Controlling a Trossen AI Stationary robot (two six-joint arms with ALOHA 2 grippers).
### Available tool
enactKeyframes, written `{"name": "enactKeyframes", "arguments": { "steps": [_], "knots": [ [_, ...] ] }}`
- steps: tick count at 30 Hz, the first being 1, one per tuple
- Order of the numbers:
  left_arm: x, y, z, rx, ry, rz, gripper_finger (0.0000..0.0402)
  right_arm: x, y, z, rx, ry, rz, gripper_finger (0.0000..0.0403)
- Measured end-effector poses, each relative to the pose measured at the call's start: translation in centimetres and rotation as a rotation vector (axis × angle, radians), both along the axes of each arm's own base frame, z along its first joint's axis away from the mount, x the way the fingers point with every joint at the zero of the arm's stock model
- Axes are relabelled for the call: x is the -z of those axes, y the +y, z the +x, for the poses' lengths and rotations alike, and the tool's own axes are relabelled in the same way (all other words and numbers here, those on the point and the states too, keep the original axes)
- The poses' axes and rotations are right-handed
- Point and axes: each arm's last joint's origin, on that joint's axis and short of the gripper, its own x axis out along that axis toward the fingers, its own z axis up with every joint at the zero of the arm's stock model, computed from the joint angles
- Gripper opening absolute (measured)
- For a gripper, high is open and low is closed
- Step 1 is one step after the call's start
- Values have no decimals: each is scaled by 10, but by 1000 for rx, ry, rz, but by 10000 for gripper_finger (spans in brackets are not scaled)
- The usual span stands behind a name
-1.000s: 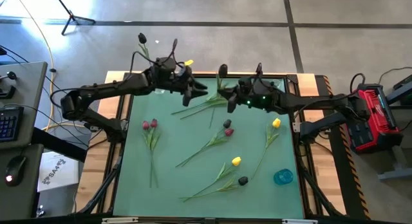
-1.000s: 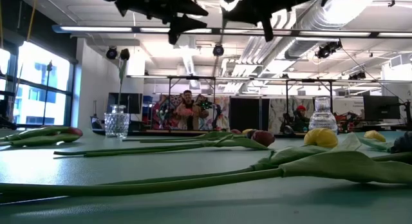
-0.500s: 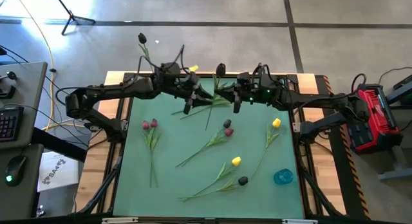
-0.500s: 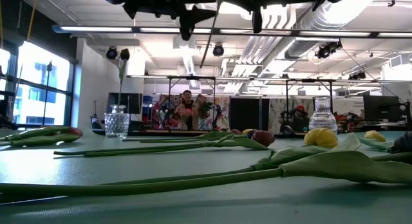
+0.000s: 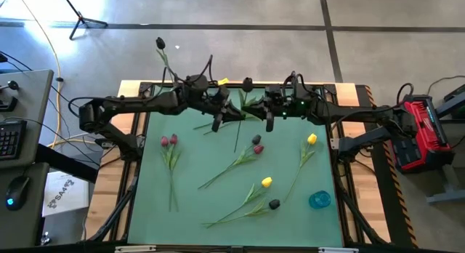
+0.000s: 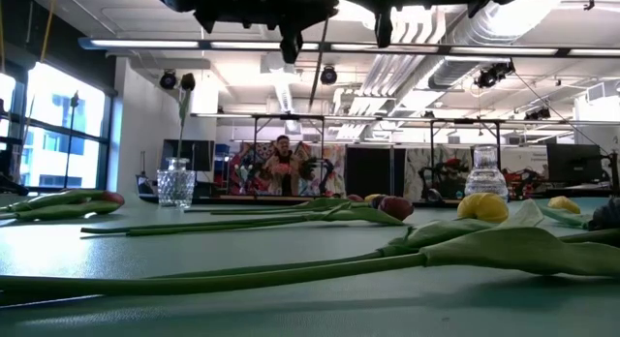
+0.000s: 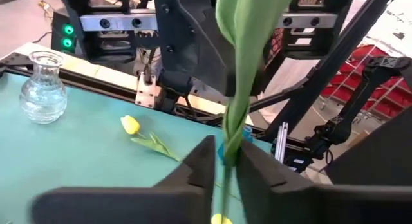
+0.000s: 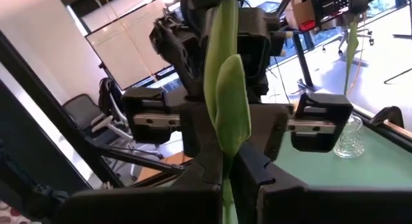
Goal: Sort flowers into vase by color
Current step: Put the black flower into the left transparent vase
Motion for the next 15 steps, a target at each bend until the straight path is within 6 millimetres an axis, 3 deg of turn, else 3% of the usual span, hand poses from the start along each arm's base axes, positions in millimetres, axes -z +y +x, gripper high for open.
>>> {"name": "enactKeyframes", "arguments": {
  "steps": [4, 8, 15],
  "knots": [
    [0, 3, -1, -9, -1, 9, 9, 1, -1, 0, -1, 7, 0, 11],
    [0, 16, -9, -147, 44, 31, 3, 3, -7, -5, 62, 54, -2, 51],
    [-15, 50, -60, -611, 173, 219, 1, 5, -11, -39, 342, 276, 74, 121]
  ]
}}
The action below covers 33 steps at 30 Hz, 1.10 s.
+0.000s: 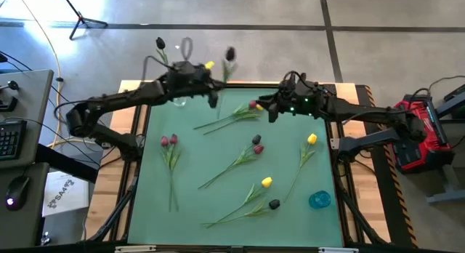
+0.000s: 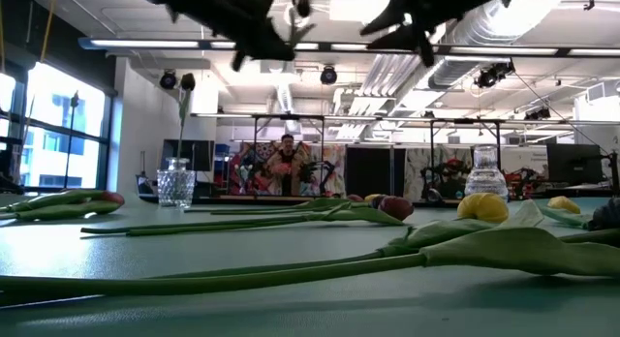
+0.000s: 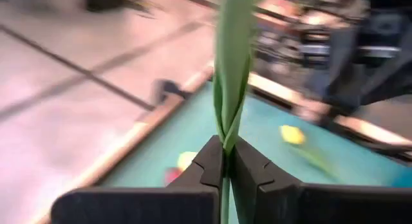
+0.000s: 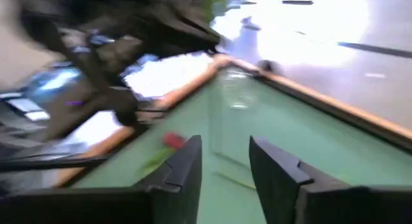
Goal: Sort flowers into vase by color
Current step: Put the black flower into the left transparent vase
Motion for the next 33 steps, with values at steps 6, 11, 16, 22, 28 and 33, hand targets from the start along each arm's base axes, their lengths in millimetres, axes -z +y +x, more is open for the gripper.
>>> {"name": "enactKeyframes", "arguments": {
  "steps": [6, 11, 16, 22, 28, 33],
  "knots": [
    [5, 23, -59, -275, -59, 178, 1, -4, 4, -12, 40, 42, -25, 129],
    [24, 27, -99, -412, -115, 308, 0, -3, 4, -12, 45, 49, -27, 130],
    [42, 23, -124, -588, -71, 389, 0, -1, 3, -13, 53, 67, -25, 130],
    [49, 15, -139, -716, -54, 394, 0, 0, 3, -13, 53, 82, -22, 130],
    [42, 10, -145, -750, -87, 410, 0, 1, 3, -14, 50, 95, -25, 130],
    [49, 9, -150, -806, -3, 353, 0, 2, 3, -14, 48, 102, -24, 130]
  ]
}}
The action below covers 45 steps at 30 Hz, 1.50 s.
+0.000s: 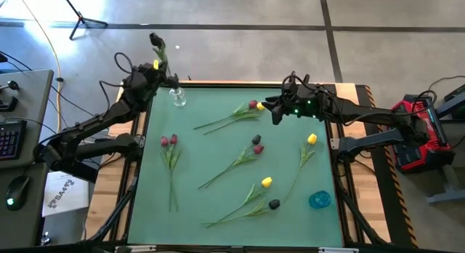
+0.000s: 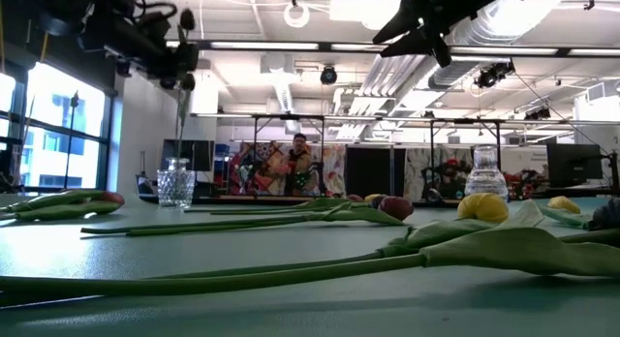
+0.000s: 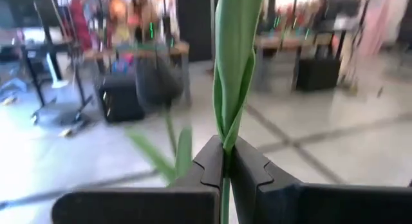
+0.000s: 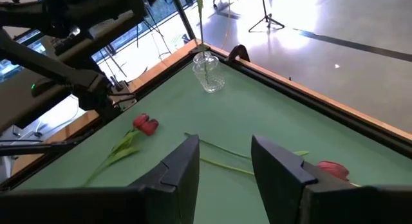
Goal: Sort flowers into vase by color
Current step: Put the black flower into the left transparent vase
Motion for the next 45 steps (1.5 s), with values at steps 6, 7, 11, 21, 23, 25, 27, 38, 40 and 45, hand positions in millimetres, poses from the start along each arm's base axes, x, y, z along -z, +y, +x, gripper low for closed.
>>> {"name": "enactKeyframes", "arguments": {
  "steps": [6, 7, 11, 21, 23, 25, 27, 38, 40, 45],
  "knots": [
    [15, 6, 0, -12, 2, -123, 0, 0, 0, 0, -4, 4, -8, 130],
    [16, 7, 0, -15, 2, -128, 0, 0, 0, 0, -4, 4, -8, 130],
    [22, 13, 1, -40, -12, -161, 2, 1, 0, 0, 1, 7, 6, 130],
    [32, 16, -2, -93, -138, -268, 87, 9, 1, -4, 48, 59, 106, 130],
    [33, 16, -2, -82, -140, -295, 112, 11, 1, -6, 78, 74, 150, 130],
    [33, 15, -2, -76, -126, -335, 136, 16, 1, -9, 129, 105, 208, 130],
    [29, 15, -2, -79, -97, -359, 159, 22, 0, -13, 177, 159, 262, 130],
    [-11, 15, -2, -74, 16, -380, 236, 43, 2, -34, 281, 381, 525, 130],
    [-13, 14, -3, -65, 54, -411, 239, 46, 3, -37, 290, 420, 538, 130],
    [-23, 6, -2, -6, 89, -467, 241, 65, 7, -42, 244, 516, 557, 130]
  ]
}}
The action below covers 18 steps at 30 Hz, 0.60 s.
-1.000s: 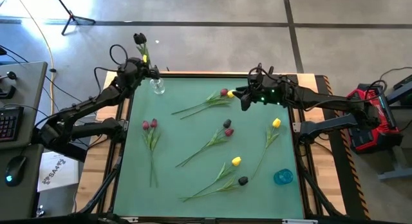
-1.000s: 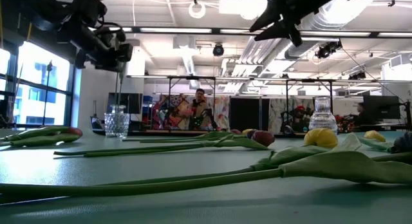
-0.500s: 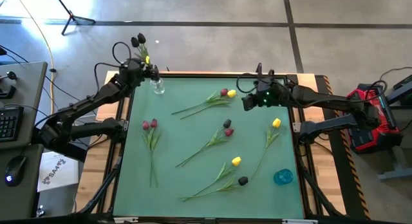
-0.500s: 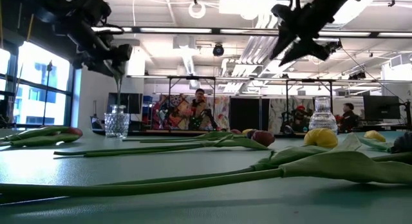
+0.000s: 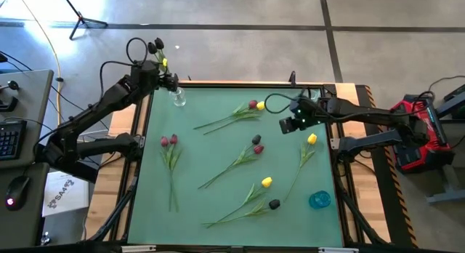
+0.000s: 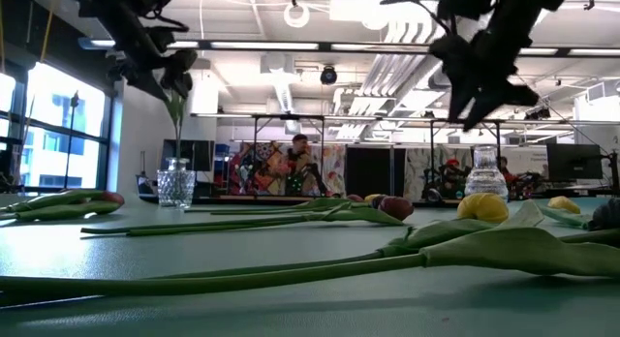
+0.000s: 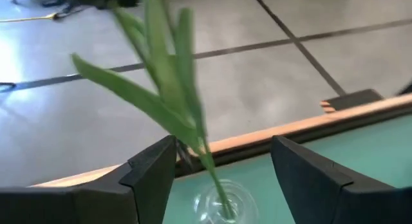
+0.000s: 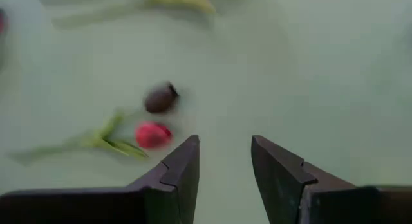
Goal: Sort flowers into vase by color
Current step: Put the black flower into the left transparent vase
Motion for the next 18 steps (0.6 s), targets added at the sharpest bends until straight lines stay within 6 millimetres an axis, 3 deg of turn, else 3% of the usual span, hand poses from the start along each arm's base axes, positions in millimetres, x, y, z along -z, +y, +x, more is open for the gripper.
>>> {"name": "enactKeyframes", "arguments": {
  "steps": [7, 13, 18],
  "knots": [
    [-30, -25, 3, 87, -1, 91, 241, 51, 9, -12, -59, 69, 178, 130],
    [-27, -42, 10, 132, 44, 72, 241, 79, 17, -13, -49, 3, 252, 130],
    [-23, -58, 21, 180, 16, 37, 241, 87, 24, -12, -53, -25, 272, 130]
  ]
}}
